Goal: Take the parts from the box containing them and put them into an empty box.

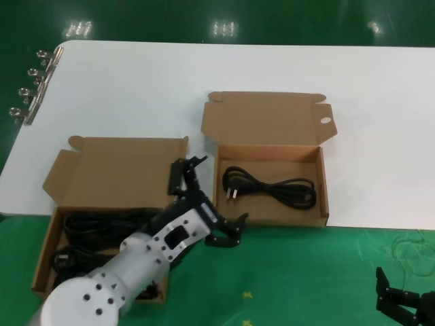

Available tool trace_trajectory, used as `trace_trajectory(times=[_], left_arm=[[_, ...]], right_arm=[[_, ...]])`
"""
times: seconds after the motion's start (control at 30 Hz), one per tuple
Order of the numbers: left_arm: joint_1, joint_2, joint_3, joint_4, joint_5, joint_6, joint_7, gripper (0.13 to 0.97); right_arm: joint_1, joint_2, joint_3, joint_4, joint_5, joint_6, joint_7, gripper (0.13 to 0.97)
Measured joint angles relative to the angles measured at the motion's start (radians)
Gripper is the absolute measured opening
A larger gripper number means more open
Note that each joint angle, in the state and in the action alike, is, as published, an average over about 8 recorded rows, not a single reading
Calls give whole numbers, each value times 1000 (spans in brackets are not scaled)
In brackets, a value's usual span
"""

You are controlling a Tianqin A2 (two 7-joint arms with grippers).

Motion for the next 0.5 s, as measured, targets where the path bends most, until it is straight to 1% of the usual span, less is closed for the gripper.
trace_trajectory(times=[0.5], left_arm=[[223,-29,-109,-128,-168,-123,-47,966]], right_arm=[[0,0,0,0,0,0,0,966]])
